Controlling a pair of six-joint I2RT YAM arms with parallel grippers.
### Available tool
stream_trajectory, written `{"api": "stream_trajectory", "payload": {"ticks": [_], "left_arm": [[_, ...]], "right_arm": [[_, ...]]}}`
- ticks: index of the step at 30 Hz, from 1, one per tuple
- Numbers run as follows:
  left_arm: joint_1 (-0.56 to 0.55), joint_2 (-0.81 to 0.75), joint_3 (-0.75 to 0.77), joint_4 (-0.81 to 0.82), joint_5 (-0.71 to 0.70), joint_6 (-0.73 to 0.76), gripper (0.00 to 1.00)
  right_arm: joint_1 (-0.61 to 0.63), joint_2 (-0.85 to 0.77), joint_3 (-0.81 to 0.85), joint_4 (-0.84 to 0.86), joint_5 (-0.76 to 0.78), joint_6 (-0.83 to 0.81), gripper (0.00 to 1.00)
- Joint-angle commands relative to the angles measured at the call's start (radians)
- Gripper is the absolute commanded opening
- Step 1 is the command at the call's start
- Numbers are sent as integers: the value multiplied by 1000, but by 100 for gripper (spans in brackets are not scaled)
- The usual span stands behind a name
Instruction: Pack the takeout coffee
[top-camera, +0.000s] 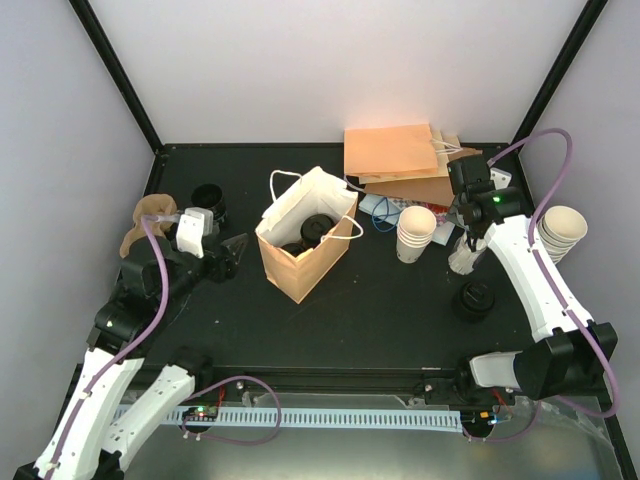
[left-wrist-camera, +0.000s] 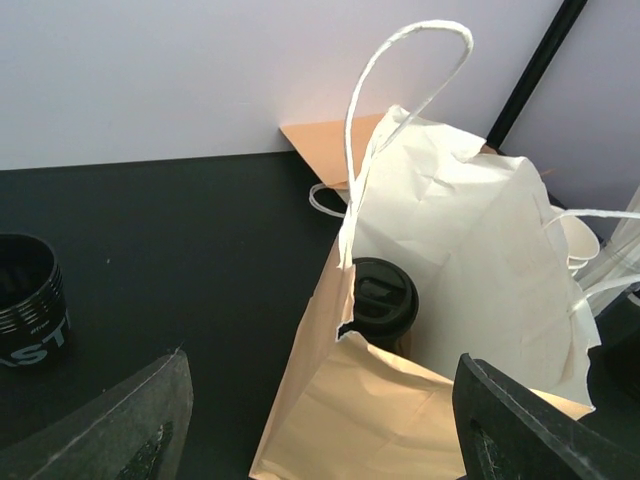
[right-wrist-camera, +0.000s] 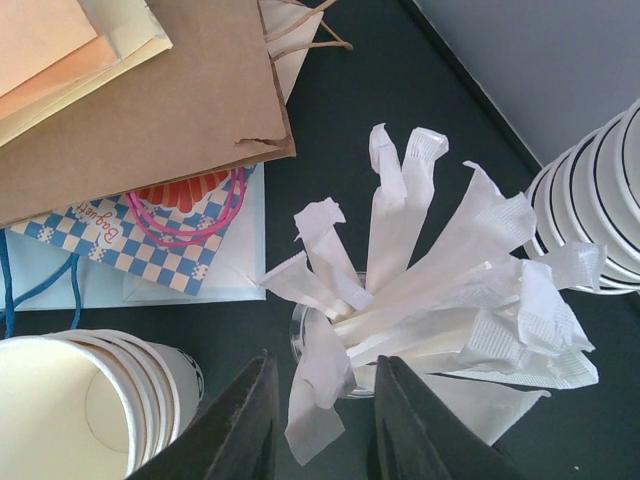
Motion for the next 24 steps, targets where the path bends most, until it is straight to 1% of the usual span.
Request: {"api": "stream_trajectory", "payload": {"ticks": [1,3,13,15,17,19,24], "left_arm": [[-4,-14,-2,6,-24,23,74],[-4,-12,0,6,-25,24,74],[-4,-5,2,0,-26,33,75],[-4,1,5,-5,-25,32,75],[-4,5,5,-10,-24,33,75],[-4,6,7,-11,-24,34,75],[-4,2,12,-11,-28,37,75]], "right_arm": [[-4,2,-1,14,31,21,29],[-5,3,-1,13,27,23,27],[-5,25,-12,17,9,31,26],[-5,24,-16,25,1,29,20],[-5,21,-14,24,-2,30,11],[-4,18,-2,11,0,33,5],[-5,7,63,-51,5,43,1]]}}
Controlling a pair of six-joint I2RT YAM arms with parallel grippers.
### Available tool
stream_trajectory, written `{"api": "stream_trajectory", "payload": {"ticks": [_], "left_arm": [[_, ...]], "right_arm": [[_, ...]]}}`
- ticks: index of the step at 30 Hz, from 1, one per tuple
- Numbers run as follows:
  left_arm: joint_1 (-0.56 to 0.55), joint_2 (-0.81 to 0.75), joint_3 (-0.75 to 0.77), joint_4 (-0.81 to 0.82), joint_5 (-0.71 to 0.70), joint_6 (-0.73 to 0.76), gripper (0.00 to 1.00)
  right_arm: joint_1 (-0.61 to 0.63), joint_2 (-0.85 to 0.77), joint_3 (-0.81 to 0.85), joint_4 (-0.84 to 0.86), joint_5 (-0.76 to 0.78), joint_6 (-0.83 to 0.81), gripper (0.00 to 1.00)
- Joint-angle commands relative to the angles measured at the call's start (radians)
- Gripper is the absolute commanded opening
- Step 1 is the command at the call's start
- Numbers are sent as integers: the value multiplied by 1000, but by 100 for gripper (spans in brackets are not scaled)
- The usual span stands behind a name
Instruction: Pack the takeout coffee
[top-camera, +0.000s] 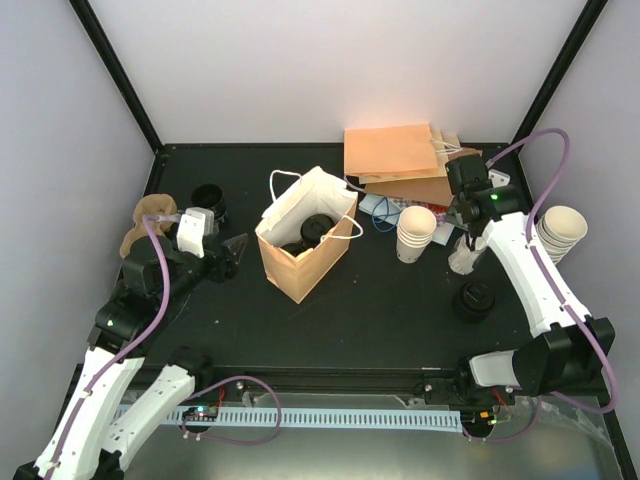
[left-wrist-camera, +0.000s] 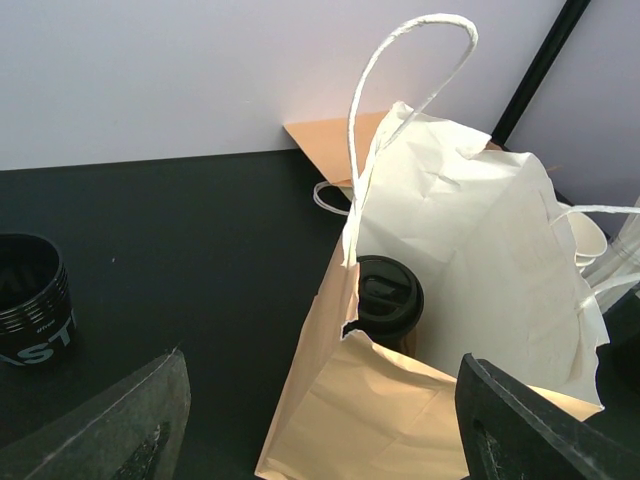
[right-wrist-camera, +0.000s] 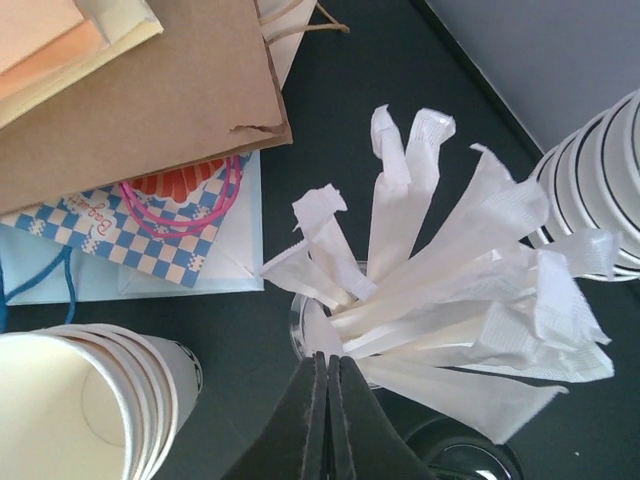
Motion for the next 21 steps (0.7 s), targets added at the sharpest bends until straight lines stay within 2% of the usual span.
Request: {"api": "stream_trajectory", "payload": {"ticks": [1,13,21], "left_arm": [[-4,0,17,-8,-19,17,75],[-4,20,17,9,10,7,76],[-4,24,39,-2,13,12,76]], "right_arm": [[-5,-15,82,-54,12,23,1],[-5,-33,258,-195,-4,18,1],[-5,-110,382,-294,-131,-41,1]]}}
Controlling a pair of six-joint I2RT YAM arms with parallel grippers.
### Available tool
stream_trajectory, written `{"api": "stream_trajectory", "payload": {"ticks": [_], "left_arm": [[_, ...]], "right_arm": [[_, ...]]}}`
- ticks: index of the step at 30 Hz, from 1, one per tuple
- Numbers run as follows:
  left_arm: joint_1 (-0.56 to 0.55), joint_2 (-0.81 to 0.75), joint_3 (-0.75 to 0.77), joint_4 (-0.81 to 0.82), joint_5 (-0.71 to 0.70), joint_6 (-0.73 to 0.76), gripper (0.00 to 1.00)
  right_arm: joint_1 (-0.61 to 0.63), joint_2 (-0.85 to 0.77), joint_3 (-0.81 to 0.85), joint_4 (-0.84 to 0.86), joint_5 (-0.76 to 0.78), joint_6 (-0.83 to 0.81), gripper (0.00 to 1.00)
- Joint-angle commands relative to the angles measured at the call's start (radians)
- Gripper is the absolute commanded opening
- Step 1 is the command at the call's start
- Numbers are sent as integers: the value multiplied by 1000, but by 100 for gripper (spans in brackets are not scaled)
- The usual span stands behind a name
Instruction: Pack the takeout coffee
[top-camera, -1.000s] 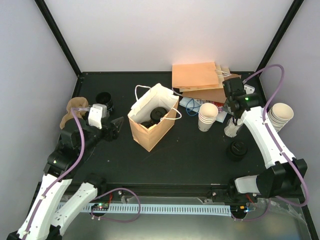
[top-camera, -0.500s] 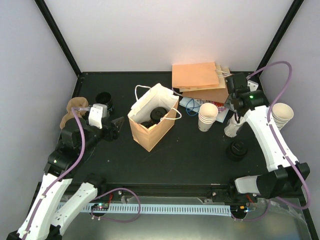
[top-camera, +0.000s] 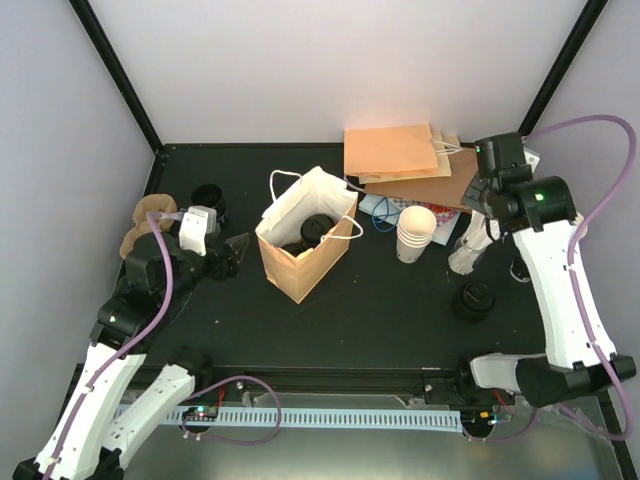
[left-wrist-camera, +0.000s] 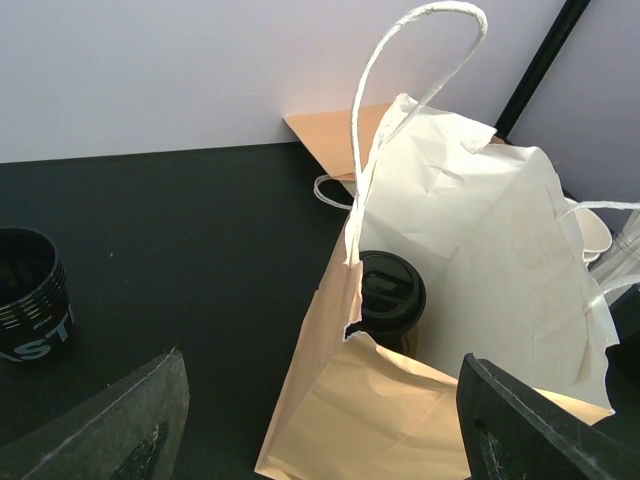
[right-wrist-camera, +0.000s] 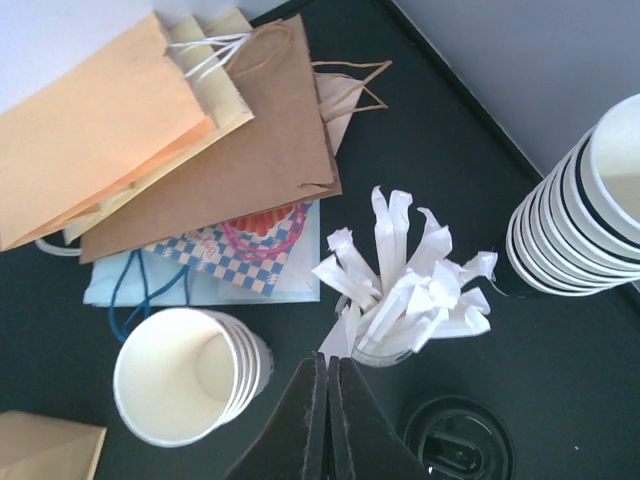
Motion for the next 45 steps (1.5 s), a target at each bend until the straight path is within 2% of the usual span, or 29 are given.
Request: {"api": "stream_trajectory", "payload": {"ticks": [1,4,8,14,18,26,29,33,37,45], "left_arm": [[-4,3,39,-2,10,11,76],[-4,6,41,3,13,12,76],[-4,16,47,14,21,11,76],[-4,25,60,-1,21,13,76],[-4,13,48,-7,14,12,76],[-4,-2,35,-7,19,-2,76],[-4,-9,37,-15,14,-1,76],[-4,-19,32,-23,8,1,76],[-4,-27,24,-26,6,-5,77],[-4,-47,20,-41,-6,-1,77]], "right_arm": [[-5,-90,49,-66,-98,-55,1],[-5,-173,55,-10,-196,-145,1],[-5,-336,-3,171,-411,-261,1],[-5,-504,-111,481,-809,-255,1],[-5,-494,-110,559,-997,-217,1],[-4,-344,-117,631,-1228,-148,1],[4,-326,-152,703,-1266,-109,1],[41,-317,-205,791,-1239,-84,1],[123,-268,-201,775,-1153,-123,1],[252,-173,-119,729,-1077,-189,1]]}}
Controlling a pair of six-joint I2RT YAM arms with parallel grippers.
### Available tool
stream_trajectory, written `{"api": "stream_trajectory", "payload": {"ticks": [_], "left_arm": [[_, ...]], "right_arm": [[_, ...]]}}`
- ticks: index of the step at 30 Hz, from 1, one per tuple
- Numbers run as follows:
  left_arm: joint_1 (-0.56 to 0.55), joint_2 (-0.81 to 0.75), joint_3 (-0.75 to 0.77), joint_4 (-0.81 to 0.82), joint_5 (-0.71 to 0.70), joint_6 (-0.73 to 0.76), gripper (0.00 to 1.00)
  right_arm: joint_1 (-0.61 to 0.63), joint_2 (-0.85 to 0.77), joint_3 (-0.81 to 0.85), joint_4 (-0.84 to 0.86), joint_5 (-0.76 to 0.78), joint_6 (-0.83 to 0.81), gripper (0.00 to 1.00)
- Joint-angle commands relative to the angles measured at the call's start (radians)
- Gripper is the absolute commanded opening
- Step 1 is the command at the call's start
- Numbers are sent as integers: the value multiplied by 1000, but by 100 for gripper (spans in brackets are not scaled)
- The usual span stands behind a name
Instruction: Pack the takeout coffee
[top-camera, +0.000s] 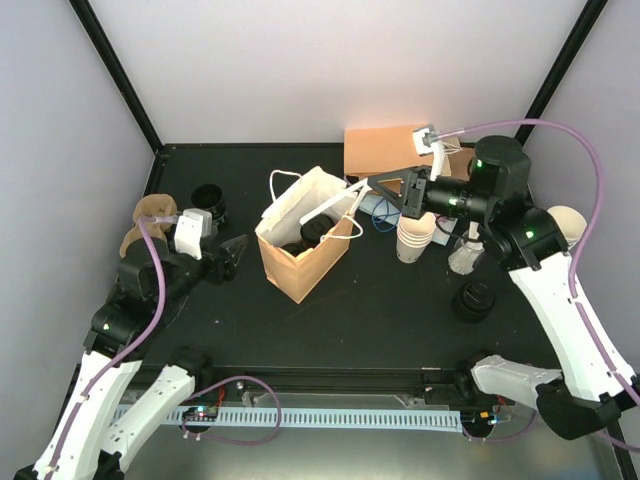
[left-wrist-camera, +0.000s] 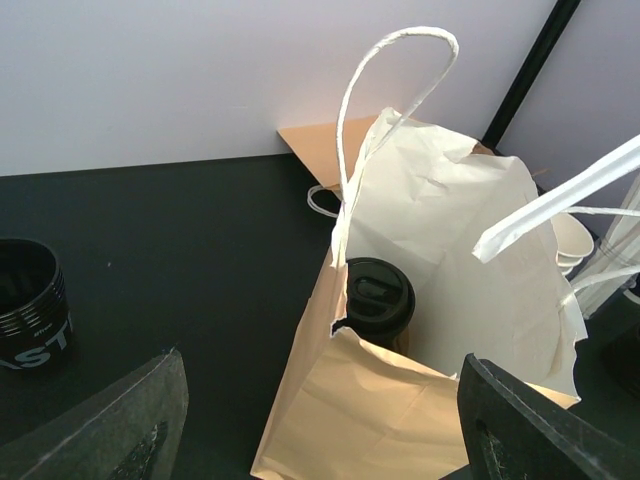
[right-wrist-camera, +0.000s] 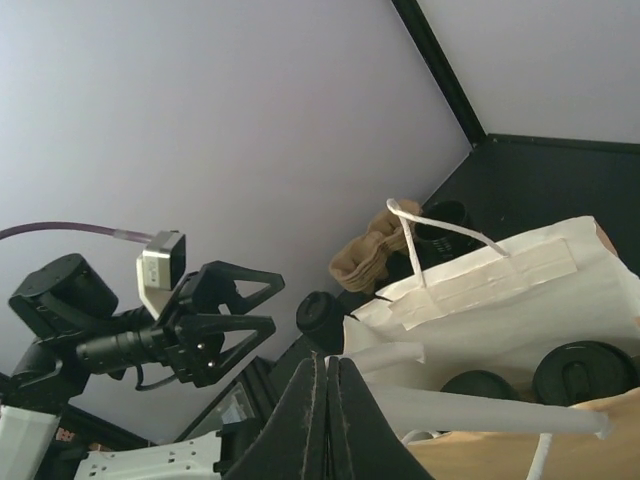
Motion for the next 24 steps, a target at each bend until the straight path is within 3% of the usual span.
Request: {"api": "stream_trajectory", "payload": {"ticks": [1,12,24], "left_arm": [[-4,-21,6,-27,-18,2,77],[-4,-14,10,-29,-23,14,77],[-4,-12,11,-29,-22,13,77]], "right_arm": [[49,24,78,-14,71,-55,1],[135,214,403,-280,95,-222,1],[144,223,280,-230,138,-221,1]]}}
